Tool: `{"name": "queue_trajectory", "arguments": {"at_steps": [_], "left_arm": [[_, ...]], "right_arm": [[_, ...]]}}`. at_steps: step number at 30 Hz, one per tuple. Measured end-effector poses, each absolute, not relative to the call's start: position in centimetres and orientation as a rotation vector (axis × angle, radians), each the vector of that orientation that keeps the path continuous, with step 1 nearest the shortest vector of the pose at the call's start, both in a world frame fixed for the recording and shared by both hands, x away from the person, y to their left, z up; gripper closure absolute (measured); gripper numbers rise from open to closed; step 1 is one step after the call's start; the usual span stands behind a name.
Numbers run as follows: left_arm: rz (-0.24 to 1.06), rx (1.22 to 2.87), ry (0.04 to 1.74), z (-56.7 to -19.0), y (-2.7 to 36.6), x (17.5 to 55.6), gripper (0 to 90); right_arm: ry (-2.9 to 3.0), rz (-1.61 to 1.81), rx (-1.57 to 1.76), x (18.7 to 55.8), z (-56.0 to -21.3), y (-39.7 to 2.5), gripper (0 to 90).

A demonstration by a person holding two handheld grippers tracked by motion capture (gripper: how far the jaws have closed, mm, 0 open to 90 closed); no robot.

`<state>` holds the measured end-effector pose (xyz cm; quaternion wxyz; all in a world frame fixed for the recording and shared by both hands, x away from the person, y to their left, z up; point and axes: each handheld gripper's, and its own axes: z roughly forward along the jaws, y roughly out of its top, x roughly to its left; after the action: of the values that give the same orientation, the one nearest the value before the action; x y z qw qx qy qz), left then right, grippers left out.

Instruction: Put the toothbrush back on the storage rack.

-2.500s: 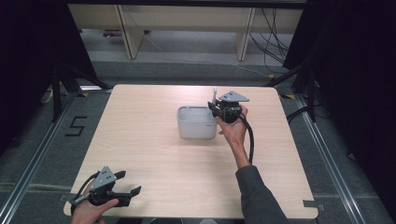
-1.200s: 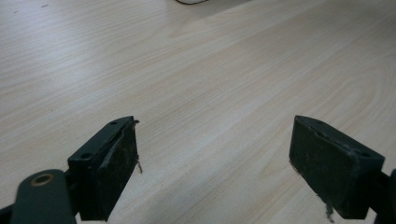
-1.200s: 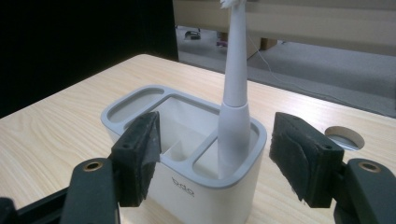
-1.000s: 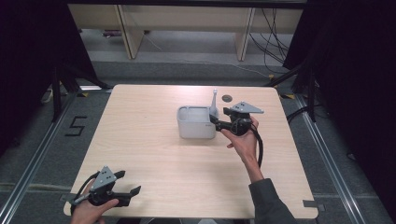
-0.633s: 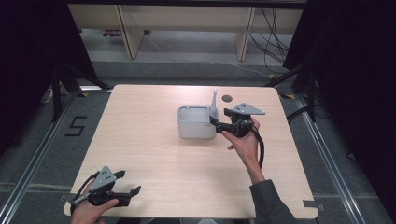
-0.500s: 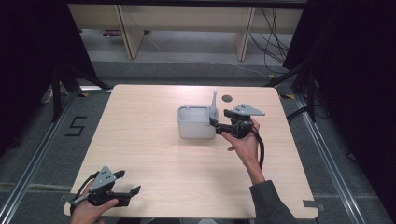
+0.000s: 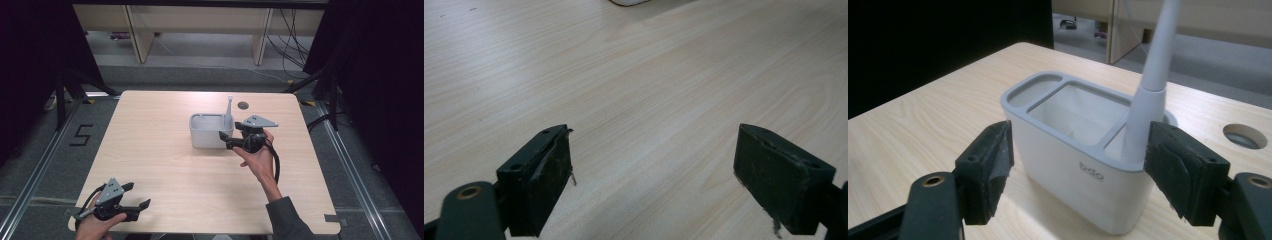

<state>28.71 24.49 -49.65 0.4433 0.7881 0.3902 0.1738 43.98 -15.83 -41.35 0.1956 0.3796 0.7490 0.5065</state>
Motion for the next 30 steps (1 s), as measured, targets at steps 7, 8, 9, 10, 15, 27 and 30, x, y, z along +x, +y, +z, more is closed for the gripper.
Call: {"name": "queue_trajectory", "arguments": {"at_steps": [7, 8, 9, 10, 15, 27, 30], "left_arm": [[0.424, 1.936, 0.97, -49.7, 24.4, 28.7, 14.8], [0.425, 1.936, 0.971, -49.7, 24.4, 28.7, 14.8], [0.425, 1.935, 0.971, -49.7, 24.4, 28.7, 14.8], [0.429, 1.953, 0.965, -49.6, 24.6, 28.7, 14.8], [0.431, 1.954, 0.967, -49.7, 24.5, 28.7, 14.8], [0.427, 1.956, 0.964, -49.7, 24.5, 28.7, 14.9], [0.428, 1.952, 0.968, -49.7, 24.5, 28.7, 14.9]], "right_arm": [[2.132, 1.415, 1.011, 43.2, -41.6, -15.3, 27.4], [2.147, 1.428, 1.001, 43.0, -41.8, -15.1, 27.2], [2.147, 1.428, 1.001, 43.0, -41.8, -15.1, 27.2], [2.149, 1.421, 1.014, 42.9, -41.9, -15.1, 27.0], [2.173, 1.408, 1.003, 42.3, -42.3, -14.9, 26.6], [2.238, 1.384, 0.985, 40.6, -43.4, -14.8, 25.8], [2.264, 1.37, 1.002, 40.1, -43.6, -14.8, 25.4]]}}
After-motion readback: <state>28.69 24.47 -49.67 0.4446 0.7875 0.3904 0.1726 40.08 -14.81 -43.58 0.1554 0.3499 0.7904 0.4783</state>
